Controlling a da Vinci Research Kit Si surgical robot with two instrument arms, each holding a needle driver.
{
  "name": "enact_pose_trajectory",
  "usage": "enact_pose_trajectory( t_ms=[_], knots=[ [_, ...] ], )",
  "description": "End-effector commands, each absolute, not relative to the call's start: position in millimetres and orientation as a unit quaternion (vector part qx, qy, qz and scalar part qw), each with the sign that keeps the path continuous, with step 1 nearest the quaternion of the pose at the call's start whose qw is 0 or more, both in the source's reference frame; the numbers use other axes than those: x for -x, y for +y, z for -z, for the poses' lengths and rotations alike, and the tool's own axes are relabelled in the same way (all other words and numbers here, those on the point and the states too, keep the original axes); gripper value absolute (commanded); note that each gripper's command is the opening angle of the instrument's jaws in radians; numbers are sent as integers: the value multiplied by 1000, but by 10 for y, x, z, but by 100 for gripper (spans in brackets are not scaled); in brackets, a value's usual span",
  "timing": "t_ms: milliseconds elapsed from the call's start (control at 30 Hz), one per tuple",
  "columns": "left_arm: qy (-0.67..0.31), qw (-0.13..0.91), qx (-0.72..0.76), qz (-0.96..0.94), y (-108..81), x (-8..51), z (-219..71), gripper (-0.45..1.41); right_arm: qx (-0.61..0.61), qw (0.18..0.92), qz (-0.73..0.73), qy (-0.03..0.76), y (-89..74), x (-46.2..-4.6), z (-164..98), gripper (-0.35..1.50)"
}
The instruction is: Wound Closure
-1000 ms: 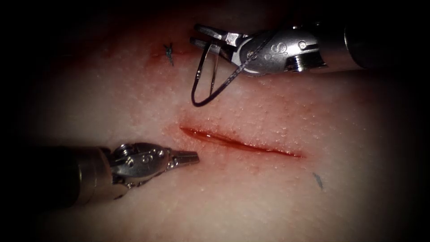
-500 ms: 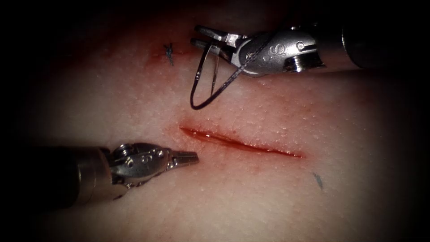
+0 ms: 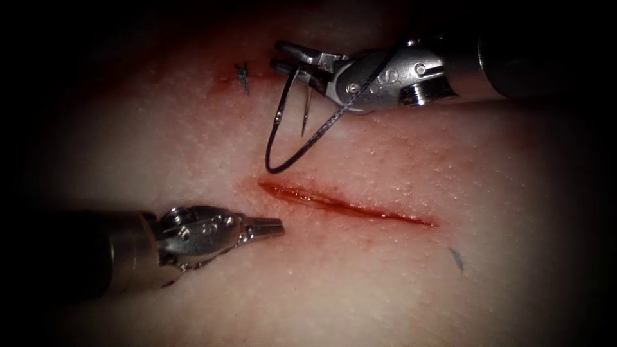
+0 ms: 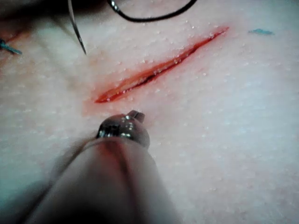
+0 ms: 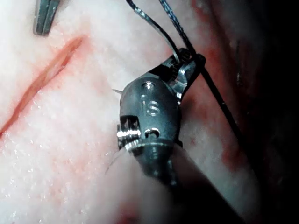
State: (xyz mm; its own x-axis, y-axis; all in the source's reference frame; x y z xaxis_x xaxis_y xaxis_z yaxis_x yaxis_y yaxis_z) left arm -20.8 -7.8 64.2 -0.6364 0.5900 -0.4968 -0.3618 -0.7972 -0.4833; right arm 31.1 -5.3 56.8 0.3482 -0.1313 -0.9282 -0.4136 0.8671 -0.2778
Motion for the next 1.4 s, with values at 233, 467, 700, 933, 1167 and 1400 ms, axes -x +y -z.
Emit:
enact_pose_trajectory(
  t_ms=[233, 467, 700, 933, 1167, 1400],
  knots=[
    [-175, 267, 332, -888, -82, 211, -646, -28, 237, 793, -69, 557, -84, -324, -593, -35],
    [-176, 267, 333, -887, -81, 210, -645, -31, 225, 798, -76, 555, -101, -322, -600, -35],
    [-176, 267, 333, -887, -80, 211, -646, -33, 199, 801, -105, 555, -112, -323, -606, -35],
    [-177, 266, 333, -887, -80, 211, -645, -33, 185, 803, -112, 556, -121, -322, -609, -35],
    [-176, 267, 333, -887, -79, 211, -646, -33, 167, 806, -128, 554, -123, -323, -611, -35],
    [-174, 268, 332, -888, -79, 211, -646, -38, 139, 801, -166, 557, -118, -322, -613, -35]
  ],
)
